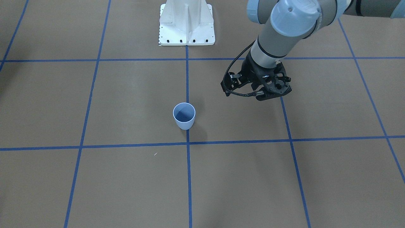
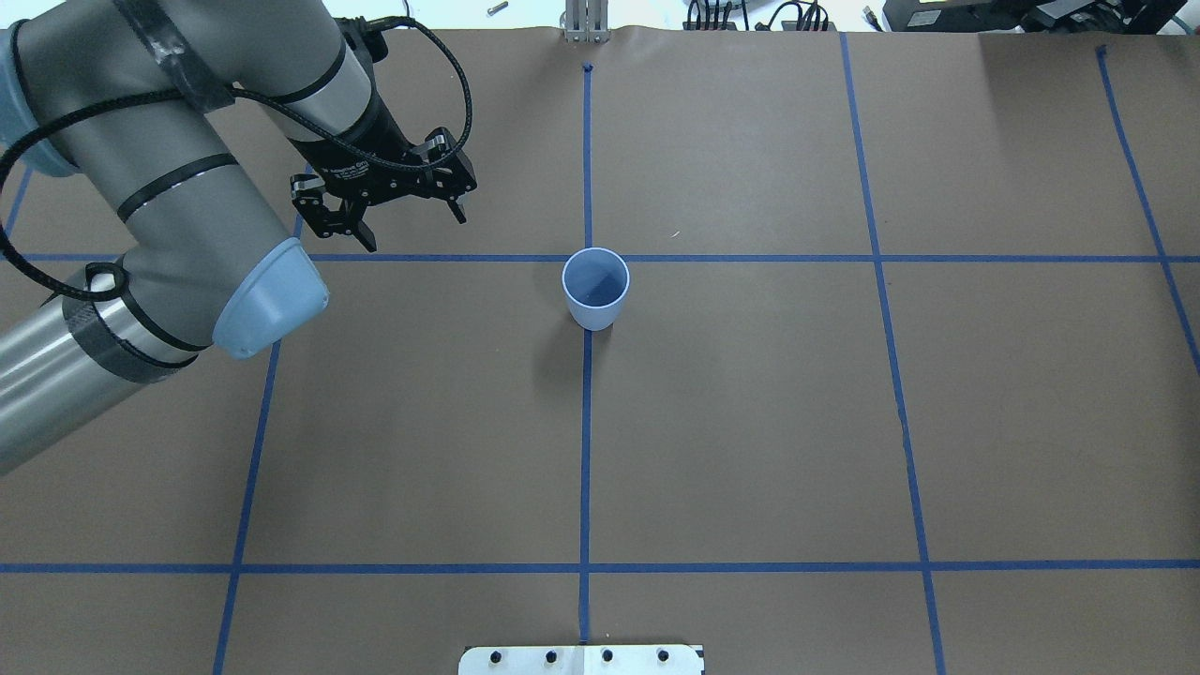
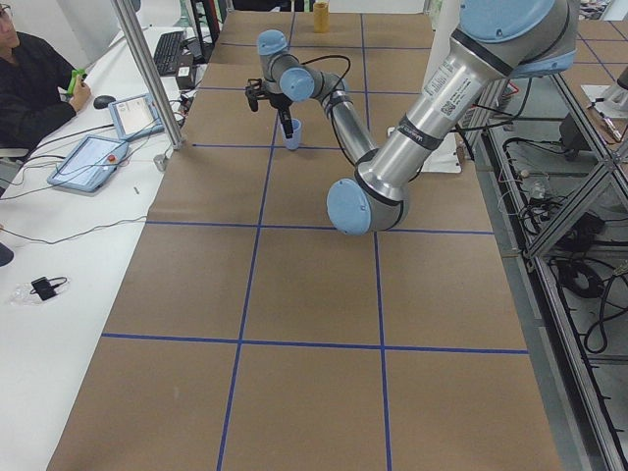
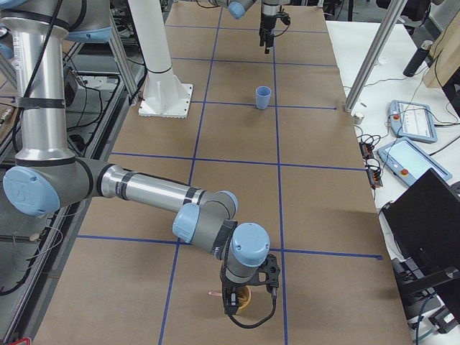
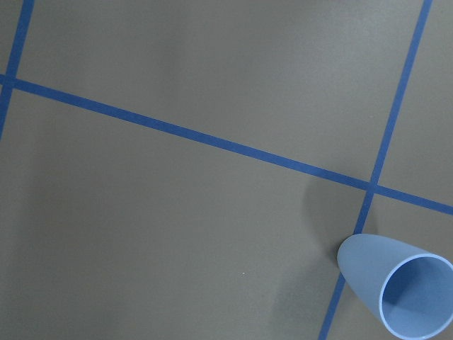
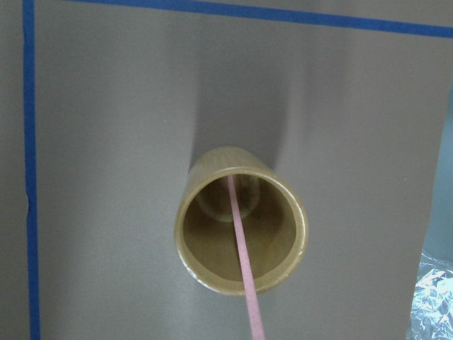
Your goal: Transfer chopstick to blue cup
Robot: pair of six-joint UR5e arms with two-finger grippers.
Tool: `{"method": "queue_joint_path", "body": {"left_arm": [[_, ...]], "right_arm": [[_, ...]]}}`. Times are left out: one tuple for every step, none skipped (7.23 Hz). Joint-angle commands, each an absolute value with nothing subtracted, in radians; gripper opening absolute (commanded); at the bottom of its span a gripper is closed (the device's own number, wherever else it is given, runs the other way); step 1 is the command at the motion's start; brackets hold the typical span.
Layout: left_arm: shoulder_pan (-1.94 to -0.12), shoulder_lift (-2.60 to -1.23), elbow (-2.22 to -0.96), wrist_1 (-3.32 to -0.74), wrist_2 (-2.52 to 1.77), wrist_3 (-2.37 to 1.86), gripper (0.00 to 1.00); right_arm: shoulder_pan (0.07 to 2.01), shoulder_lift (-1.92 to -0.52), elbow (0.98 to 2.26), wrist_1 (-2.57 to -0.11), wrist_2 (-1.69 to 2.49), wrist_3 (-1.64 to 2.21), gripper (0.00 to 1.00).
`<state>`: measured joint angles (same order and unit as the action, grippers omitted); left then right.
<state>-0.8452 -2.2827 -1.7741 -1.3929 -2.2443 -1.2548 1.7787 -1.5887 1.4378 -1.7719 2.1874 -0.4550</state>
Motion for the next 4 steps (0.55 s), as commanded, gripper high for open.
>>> {"method": "queue_joint_path", "body": {"left_arm": [[-0.853, -2.283, -1.784, -1.393, -2.244, -1.255, 0.99], [-0.856, -2.275, -1.79, -1.393, -2.246, -1.255, 0.99], [-0.857, -2.255, -1.807, -1.393, -2.246, -1.253, 0.99], [-0.859, -2.256, -1.807, -1.393, -2.246, -1.255, 0.99]], "right_arm": [[1.753, -1.588, 1.419, -1.77, 2.187, -0.488, 0.95], [1.749, -1.586, 1.417, -1.772, 2.187, -0.488, 0.57], [1.746, -1.586, 1.416, -1.772, 2.186, -0.491, 0.34], [1.744, -1.58, 1.408, -1.778, 2.186, -0.543, 0.23]]}}
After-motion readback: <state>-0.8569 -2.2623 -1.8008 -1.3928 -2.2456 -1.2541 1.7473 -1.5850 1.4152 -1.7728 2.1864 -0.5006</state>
